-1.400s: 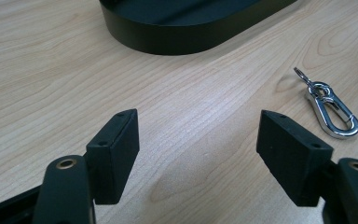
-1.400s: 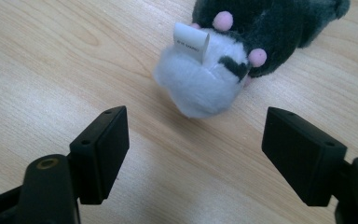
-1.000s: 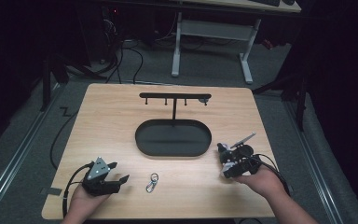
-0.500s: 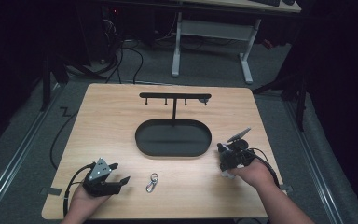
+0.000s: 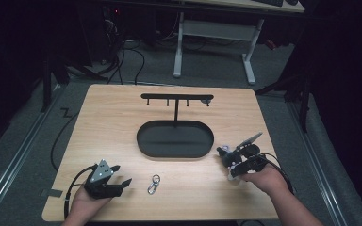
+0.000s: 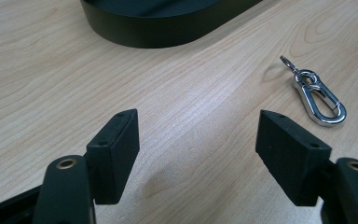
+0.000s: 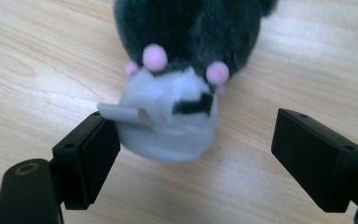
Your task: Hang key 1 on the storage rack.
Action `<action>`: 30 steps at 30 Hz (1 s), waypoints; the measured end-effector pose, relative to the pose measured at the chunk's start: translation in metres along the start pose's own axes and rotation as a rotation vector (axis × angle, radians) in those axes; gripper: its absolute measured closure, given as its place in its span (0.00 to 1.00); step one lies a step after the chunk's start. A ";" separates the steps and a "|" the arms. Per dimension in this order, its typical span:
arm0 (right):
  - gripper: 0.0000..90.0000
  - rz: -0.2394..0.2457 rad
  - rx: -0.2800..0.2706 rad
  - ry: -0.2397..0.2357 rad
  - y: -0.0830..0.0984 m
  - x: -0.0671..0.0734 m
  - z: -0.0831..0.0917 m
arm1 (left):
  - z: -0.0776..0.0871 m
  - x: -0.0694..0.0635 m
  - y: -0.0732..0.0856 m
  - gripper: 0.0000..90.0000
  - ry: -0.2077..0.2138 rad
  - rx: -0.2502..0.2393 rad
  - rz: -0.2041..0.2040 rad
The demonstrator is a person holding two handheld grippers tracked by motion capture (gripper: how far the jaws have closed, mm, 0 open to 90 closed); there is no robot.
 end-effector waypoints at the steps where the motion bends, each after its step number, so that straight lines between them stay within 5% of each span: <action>1: 0.18 0.005 -0.005 -0.003 -0.003 0.002 -0.001 | -0.001 0.000 0.000 0.34 -0.001 -0.001 0.001; 7: 0.21 0.015 0.019 -0.005 -0.015 0.010 -0.016 | 0.000 0.000 0.000 0.34 -0.002 -0.003 -0.002; 12: 0.43 0.043 0.048 0.028 -0.019 0.007 -0.025 | 0.000 0.001 0.001 0.34 -0.004 -0.003 0.002; 19: 0.50 0.085 0.025 0.052 -0.022 0.005 -0.003 | 0.001 0.001 0.001 0.34 -0.004 -0.006 0.006; 30: 0.50 0.118 -0.022 0.012 -0.031 0.018 0.032 | 0.000 -0.001 0.000 0.35 0.002 -0.005 -0.001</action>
Point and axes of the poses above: each handheld gripper's, and its own axes: z roughly backward along the jaws, y roughly out of its underside, x roughly to its left, the point moved 10 cm from there along -z, roughly forward along the jaws, and after that the axes turned 2 degrees about -z, right-handed, at the moved point
